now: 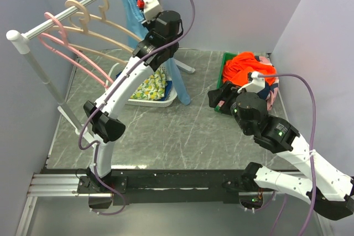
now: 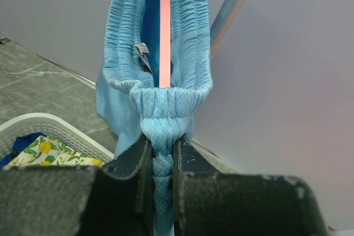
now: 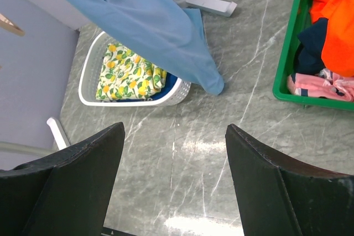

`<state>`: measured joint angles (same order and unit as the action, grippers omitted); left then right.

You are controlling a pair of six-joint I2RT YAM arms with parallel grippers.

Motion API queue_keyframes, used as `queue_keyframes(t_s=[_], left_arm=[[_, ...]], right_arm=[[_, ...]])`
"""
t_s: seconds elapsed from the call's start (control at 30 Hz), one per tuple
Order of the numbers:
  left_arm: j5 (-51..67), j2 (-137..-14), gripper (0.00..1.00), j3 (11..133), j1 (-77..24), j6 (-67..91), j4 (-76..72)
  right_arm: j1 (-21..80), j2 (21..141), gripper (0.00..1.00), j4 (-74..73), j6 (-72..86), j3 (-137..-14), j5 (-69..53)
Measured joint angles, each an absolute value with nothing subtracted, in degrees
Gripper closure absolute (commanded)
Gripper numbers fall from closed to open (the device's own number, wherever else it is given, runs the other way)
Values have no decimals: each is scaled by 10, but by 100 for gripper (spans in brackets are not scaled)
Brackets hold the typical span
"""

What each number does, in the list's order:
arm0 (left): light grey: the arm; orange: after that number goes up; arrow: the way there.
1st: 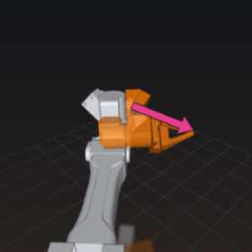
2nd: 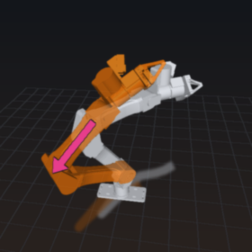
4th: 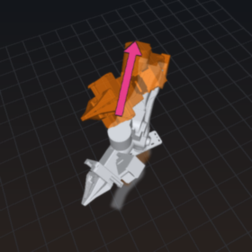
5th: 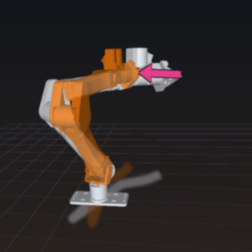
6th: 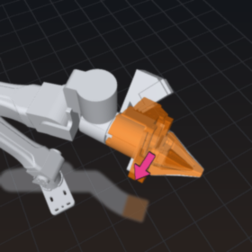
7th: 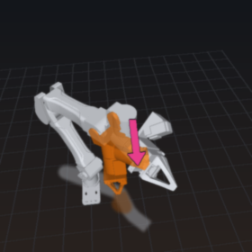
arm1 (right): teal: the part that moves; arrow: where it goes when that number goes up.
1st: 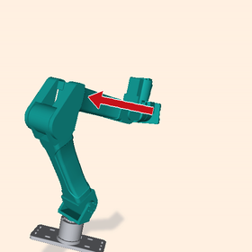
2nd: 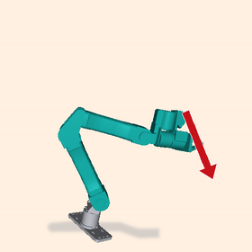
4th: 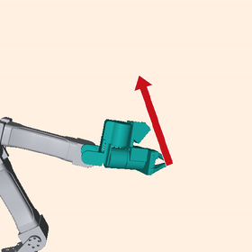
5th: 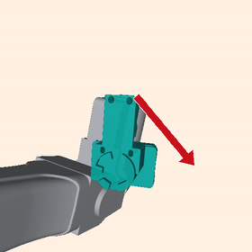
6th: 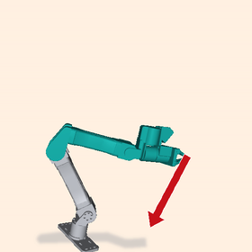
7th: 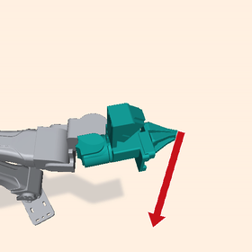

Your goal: Place the shorts on the hanger

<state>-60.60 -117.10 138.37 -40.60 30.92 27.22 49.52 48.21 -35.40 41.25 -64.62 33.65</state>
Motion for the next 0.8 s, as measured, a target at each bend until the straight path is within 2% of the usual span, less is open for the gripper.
queue_keyframes(t_s=[0.5, 0.53, 0.57, 0.67, 0.73, 0.8], left_arm=[[-562, -1171, 98, 1389, -384, 345, 303], [-559, -1171, 92, 1389, -384, 348, 303], [-557, -1171, 81, 1389, -384, 350, 303], [-547, -1171, 67, 1387, -383, 358, 303], [-537, -1169, 66, 1380, -383, 361, 298], [-522, -1168, 59, 1373, -383, 366, 296]], right_arm=[[495, 483, 19, -354, 413, -646, 334], [495, 484, 19, -354, 413, -646, 333], [495, 484, 19, -353, 413, -646, 333], [495, 486, 19, -352, 413, -646, 331], [495, 488, 19, -352, 413, -646, 329], [495, 489, 19, -352, 413, -646, 327]])
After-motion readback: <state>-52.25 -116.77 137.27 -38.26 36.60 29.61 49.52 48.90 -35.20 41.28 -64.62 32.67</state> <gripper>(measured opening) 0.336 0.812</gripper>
